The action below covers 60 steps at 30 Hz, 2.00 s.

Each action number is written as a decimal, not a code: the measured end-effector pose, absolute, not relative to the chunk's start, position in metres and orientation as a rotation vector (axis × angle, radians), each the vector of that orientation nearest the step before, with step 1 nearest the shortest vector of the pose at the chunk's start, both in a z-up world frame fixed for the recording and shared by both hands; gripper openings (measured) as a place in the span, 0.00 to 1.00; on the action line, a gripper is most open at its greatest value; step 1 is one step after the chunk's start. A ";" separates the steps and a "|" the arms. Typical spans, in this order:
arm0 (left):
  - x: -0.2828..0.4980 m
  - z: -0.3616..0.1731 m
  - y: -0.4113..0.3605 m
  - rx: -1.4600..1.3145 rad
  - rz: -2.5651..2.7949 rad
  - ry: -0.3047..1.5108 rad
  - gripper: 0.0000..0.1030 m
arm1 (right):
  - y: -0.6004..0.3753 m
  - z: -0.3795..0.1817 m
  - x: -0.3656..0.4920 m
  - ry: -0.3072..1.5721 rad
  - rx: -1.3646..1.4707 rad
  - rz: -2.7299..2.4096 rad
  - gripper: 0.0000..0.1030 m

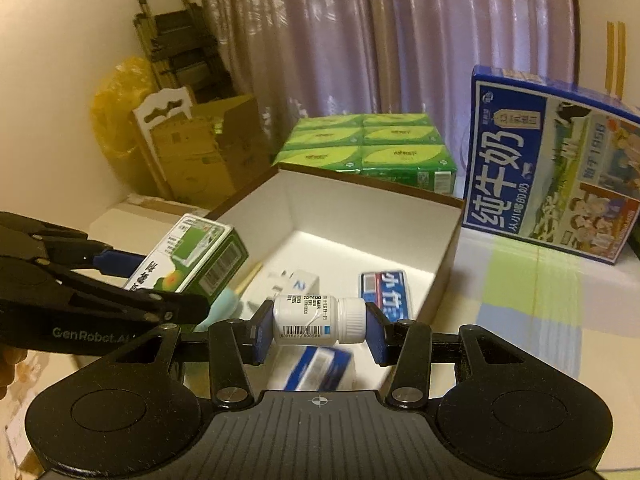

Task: Organize rigid objects
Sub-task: 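Carry the spray box and pill bottle over the shoebox, then lower the spray box and pill bottle into the shoebox and open both tools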

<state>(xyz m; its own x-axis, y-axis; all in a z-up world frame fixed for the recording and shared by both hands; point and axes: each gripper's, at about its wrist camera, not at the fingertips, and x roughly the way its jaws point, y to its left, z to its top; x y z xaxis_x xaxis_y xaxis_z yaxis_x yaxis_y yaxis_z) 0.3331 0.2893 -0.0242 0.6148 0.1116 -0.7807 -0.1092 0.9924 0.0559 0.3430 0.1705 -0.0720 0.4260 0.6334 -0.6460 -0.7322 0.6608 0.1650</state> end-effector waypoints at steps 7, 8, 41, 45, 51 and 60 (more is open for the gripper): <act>0.389 -0.039 0.321 0.036 0.067 0.924 0.50 | 0.201 -0.078 0.381 0.757 -0.169 0.806 0.42; 0.396 -0.042 0.322 0.046 0.065 0.925 0.50 | 0.205 -0.079 0.386 0.757 -0.171 0.799 0.42; 0.445 -0.034 0.380 -0.010 0.087 0.844 0.62 | 0.257 -0.096 0.439 0.783 -0.131 0.754 0.54; 0.435 -0.030 0.377 -0.016 0.085 0.838 0.62 | 0.245 -0.089 0.428 0.784 -0.126 0.761 0.57; 0.413 -0.018 0.364 -0.028 0.078 0.820 0.64 | 0.219 -0.079 0.401 0.785 -0.097 0.758 0.62; 0.360 0.005 0.333 -0.024 0.092 0.789 0.75 | 0.174 -0.062 0.351 0.808 -0.061 0.768 0.69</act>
